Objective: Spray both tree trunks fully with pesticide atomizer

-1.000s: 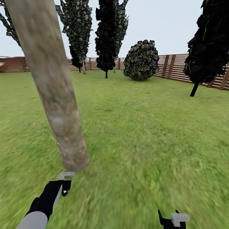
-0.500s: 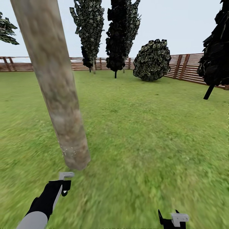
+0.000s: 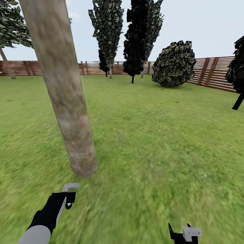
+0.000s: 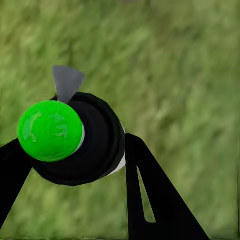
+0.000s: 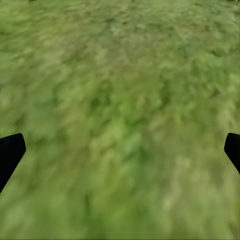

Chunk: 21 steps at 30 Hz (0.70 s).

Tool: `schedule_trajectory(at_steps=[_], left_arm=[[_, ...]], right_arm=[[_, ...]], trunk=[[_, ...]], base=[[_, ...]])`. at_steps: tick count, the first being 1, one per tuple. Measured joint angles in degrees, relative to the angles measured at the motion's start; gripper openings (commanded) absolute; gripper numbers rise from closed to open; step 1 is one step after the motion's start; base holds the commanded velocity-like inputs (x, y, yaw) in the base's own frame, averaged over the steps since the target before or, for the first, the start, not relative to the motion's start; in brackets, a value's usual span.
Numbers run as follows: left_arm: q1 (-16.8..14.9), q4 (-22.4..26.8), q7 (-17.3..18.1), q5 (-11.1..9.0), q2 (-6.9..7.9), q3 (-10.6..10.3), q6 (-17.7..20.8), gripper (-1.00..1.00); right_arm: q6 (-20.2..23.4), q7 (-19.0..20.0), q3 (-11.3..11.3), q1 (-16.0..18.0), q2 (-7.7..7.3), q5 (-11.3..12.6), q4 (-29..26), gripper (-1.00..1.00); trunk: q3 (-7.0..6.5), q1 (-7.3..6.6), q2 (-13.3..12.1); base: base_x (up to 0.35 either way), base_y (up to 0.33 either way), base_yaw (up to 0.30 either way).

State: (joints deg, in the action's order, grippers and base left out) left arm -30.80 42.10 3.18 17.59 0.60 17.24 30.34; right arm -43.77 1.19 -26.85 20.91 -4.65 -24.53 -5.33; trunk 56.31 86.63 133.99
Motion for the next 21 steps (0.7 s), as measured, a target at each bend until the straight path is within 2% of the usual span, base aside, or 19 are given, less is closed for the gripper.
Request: schedule_trajectory(at_steps=[6, 13, 18, 19, 21], left_arm=[[-0.03, 0.49, 0.00, -0.21, -0.04, 0.12, 0.03, -1.00], [-2.12, 2.19, 0.54, -0.27, -0.46, -0.51, 1.12, -1.00], [-5.23, 3.85, 0.75, -0.11, 1.33, -0.13, 4.00, -1.00], [-5.42, 4.16, 0.77, -0.28, 1.30, -0.28, 4.79, -1.00], [-5.95, 6.64, 0.80, -0.54, 0.00, -0.71, 6.64, -1.00]], right_arm=[[0.02, 0.00, -0.01, -0.01, -0.06, 0.00, -0.06, 1.00], [0.01, 0.00, -0.01, -0.03, -0.15, 0.00, -0.02, 1.00], [0.01, -0.04, -0.05, -0.03, -0.19, 0.00, -0.13, 1.00], [0.01, -0.05, -0.06, -0.03, -0.19, 0.00, -0.15, 1.00], [0.01, -0.07, -0.08, -0.03, -0.18, 0.04, -0.16, 1.00]], trunk=[[0.00, 0.00, 0.00], [-0.01, 0.00, 0.00], [0.00, 0.00, 0.00], [0.00, 0.00, 0.00], [0.00, 0.00, 0.00]], base=[[0.000, -0.100, 0.272], [0.000, -0.003, 0.051], [0.000, 0.000, 0.001], [0.000, 0.000, 0.000], [0.000, 0.000, 0.000]])
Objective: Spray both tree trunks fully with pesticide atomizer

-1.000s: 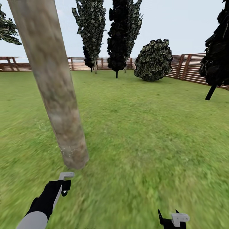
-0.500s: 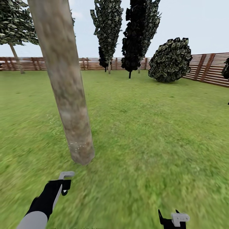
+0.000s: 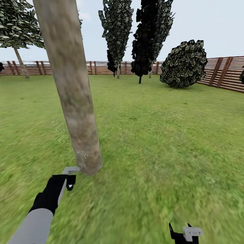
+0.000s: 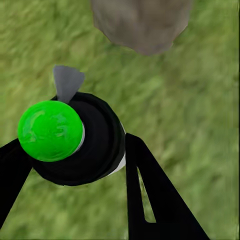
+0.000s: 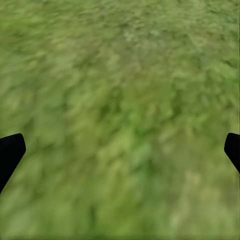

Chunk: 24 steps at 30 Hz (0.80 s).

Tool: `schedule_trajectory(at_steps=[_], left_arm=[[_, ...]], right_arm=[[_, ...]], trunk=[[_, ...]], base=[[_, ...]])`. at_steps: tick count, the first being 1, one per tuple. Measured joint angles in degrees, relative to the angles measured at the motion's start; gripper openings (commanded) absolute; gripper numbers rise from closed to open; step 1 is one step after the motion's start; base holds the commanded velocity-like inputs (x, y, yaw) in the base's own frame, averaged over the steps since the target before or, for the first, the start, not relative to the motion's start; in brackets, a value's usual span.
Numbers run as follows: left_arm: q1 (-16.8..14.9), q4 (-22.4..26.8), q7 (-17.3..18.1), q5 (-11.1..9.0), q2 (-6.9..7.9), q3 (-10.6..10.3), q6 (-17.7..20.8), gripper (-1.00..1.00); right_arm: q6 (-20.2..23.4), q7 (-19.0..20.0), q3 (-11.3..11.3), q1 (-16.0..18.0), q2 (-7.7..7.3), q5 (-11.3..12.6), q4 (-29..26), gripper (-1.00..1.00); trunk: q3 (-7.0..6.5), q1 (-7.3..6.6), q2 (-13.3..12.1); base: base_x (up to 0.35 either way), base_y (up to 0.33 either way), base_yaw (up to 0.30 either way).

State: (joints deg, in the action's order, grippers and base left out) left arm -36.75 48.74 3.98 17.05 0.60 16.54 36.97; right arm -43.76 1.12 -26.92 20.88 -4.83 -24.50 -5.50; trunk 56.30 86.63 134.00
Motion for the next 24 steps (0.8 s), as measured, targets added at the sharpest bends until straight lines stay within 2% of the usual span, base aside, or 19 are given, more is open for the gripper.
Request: schedule_trajectory(at_steps=[3, 5, 8, 11, 13, 15, 17, 18, 19, 24], left_arm=[[-0.95, 2.21, 0.05, 0.13, -1.50, -1.00, 2.04, -1.00], [-2.25, 3.81, 0.66, 0.30, -1.66, -1.79, 4.95, -1.00], [-3.32, 4.19, 2.19, 0.47, -0.56, -1.85, 5.66, -1.00], [-4.34, 4.28, 4.48, 0.54, 2.95, -1.83, 6.84, -1.00], [-4.41, 4.33, 5.27, 0.19, 3.12, -1.91, 7.06, -1.00], [-5.02, 4.44, 5.78, -0.10, 2.34, -2.20, 7.73, -1.00], [-6.56, 4.62, 5.90, -0.24, 1.34, -4.05, 10.39, -1.00], [-7.06, 5.11, 5.90, 0.15, 1.32, -4.65, 11.60, -1.00], [-7.55, 6.13, 6.57, 0.48, 2.00, -4.95, 12.94, -1.00], [-7.33, 6.56, 12.00, 0.27, 4.34, -4.86, 13.38, -1.00]], right_arm=[[0.00, 0.00, -0.01, 0.00, 0.00, 0.01, 0.00, 1.00], [0.00, -0.01, -0.01, 0.00, 0.00, 0.03, 0.00, 1.00], [0.00, -0.01, -0.01, 0.00, -0.05, 0.05, 0.00, 1.00], [0.00, -0.01, 0.00, 0.00, -0.04, 0.05, 0.00, 1.00], [0.00, -0.01, -0.01, 0.00, -0.04, 0.05, 0.00, 1.00], [0.00, -0.01, -0.02, 0.00, -0.05, 0.06, 0.00, 1.00], [0.00, -0.01, -0.02, 0.00, -0.07, 0.06, 0.00, 1.00], [0.00, -0.01, -0.01, 0.00, -0.08, 0.05, 0.00, 1.00], [0.00, -0.01, -0.01, 0.00, -0.08, 0.05, 0.00, 1.00], [0.00, -0.01, -0.01, 0.00, -0.09, 0.05, 0.00, 1.00]], trunk=[[0.00, 0.00, 0.00], [0.00, 0.00, 0.00], [0.00, 0.00, 0.00], [0.00, 0.00, 0.00], [0.00, 0.00, 0.00], [0.00, 0.00, 0.00], [0.00, 0.00, 0.00], [0.00, 0.00, 0.00], [0.00, 0.00, 0.00], [0.00, 0.00, 0.00]], base=[[0.000, 0.000, 0.000], [0.000, 0.000, 0.000], [0.000, 0.000, 0.000], [0.000, 0.000, 0.000], [0.000, 0.000, 0.000], [0.000, 0.000, 0.000], [0.000, 0.000, 0.000], [0.000, 0.000, 0.000], [0.000, 0.000, 0.000], [0.000, 0.000, 0.000]])
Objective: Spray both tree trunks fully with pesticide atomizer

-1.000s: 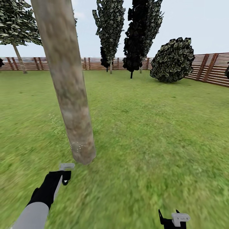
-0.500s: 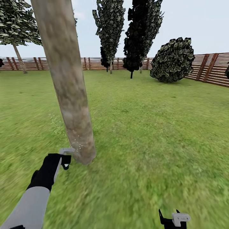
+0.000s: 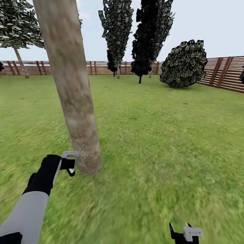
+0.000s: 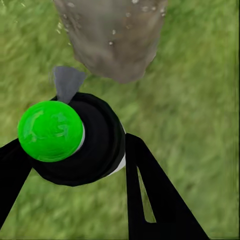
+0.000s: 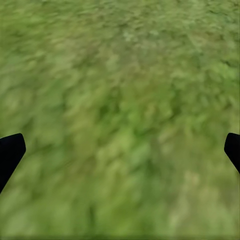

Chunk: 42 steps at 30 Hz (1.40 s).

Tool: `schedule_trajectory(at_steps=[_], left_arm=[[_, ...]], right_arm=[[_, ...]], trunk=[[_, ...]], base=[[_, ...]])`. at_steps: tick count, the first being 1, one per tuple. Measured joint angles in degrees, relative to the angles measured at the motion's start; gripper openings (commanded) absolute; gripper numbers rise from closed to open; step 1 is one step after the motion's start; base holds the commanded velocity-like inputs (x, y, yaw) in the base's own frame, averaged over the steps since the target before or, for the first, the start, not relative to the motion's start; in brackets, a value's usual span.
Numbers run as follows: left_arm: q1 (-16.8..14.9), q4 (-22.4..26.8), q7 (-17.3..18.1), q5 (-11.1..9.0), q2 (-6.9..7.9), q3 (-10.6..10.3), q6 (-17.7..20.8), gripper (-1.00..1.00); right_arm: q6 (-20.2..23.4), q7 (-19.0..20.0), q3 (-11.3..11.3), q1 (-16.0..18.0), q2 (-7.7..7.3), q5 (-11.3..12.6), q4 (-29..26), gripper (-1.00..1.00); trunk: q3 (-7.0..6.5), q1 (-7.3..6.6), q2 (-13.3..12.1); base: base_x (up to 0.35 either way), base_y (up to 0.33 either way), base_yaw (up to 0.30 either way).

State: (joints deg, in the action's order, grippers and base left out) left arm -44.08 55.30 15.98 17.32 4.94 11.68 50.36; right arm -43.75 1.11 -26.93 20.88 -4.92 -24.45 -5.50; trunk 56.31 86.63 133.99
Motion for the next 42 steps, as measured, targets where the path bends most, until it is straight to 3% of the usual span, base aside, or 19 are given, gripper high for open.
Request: schedule_trajectory(at_steps=[10, 24, 36, 42], left_arm=[[0.38, 5.16, 1.12, 0.18, 0.00, 0.02, 0.66, -1.00], [0.43, 5.38, 0.88, 0.29, 0.26, 0.21, 0.71, -1.00], [0.70, 5.29, 0.24, 0.54, 0.18, 0.03, 0.52, -1.00], [0.72, 5.25, -1.48, 0.66, 0.13, -0.08, 0.52, -1.00]], right_arm=[[-0.01, 0.00, 0.08, 0.03, 0.09, 0.01, 0.00, 1.00], [-0.01, 0.00, 0.09, 0.01, 0.09, 0.01, 0.00, 1.00], [-0.02, 0.00, 0.09, 0.00, 0.08, 0.01, -0.01, 1.00], [-0.01, 0.00, 0.09, 0.03, 0.09, 0.01, 0.00, 1.00]], trunk=[[0.00, -0.01, 0.00], [0.00, 0.00, 0.00], [0.00, 0.00, 0.00], [0.00, 0.00, 0.00]], base=[[0.098, -0.181, 0.059], [-0.063, -0.247, 0.270], [0.133, -0.238, 0.032], [0.002, -0.272, 0.234]])
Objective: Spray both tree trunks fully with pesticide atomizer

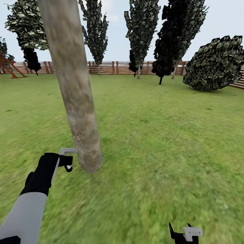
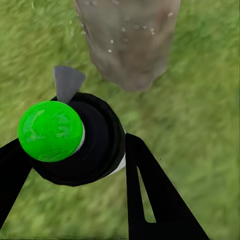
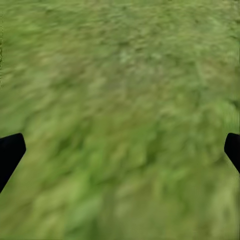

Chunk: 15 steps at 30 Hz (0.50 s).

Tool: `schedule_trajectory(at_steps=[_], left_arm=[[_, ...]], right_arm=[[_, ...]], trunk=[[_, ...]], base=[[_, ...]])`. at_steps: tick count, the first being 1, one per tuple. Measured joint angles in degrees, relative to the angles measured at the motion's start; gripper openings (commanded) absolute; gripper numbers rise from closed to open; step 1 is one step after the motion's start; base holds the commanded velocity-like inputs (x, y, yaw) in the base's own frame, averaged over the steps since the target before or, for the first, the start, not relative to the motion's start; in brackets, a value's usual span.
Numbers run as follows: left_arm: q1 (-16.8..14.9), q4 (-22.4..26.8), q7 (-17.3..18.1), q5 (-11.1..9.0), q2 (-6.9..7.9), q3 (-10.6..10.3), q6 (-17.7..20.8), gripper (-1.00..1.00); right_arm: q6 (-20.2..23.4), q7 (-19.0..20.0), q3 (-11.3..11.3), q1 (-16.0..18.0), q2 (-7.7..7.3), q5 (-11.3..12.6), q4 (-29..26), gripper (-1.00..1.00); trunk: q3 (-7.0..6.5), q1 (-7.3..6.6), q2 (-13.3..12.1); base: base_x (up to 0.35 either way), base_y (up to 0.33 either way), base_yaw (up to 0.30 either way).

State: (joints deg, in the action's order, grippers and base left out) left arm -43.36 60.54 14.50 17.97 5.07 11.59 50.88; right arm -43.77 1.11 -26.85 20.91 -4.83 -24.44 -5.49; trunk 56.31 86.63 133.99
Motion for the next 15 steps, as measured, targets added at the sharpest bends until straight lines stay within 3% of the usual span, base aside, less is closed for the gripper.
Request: schedule_trajectory(at_steps=[6, 11, 15], left_arm=[[0.78, -0.85, -4.22, 0.02, -0.23, -0.06, -0.15, -1.00], [1.63, -1.01, -4.91, -0.06, -0.25, -0.06, -0.19, -1.00], [2.43, -1.03, -4.95, -0.14, -0.34, -0.07, -0.28, -1.00]], right_arm=[[0.00, 0.00, 0.00, -0.02, 0.00, -0.02, 0.00, 1.00], [0.00, 0.01, 0.00, -0.02, 0.07, -0.08, 0.00, 1.00], [-0.01, 0.00, -0.01, -0.03, 0.00, -0.04, -0.01, 1.00]], trunk=[[0.00, -0.01, 0.00], [0.00, -0.02, 0.00], [0.00, 0.00, 0.00]], base=[[0.082, -0.269, 0.275], [0.157, -0.258, 0.276], [0.051, -0.266, 0.055]])
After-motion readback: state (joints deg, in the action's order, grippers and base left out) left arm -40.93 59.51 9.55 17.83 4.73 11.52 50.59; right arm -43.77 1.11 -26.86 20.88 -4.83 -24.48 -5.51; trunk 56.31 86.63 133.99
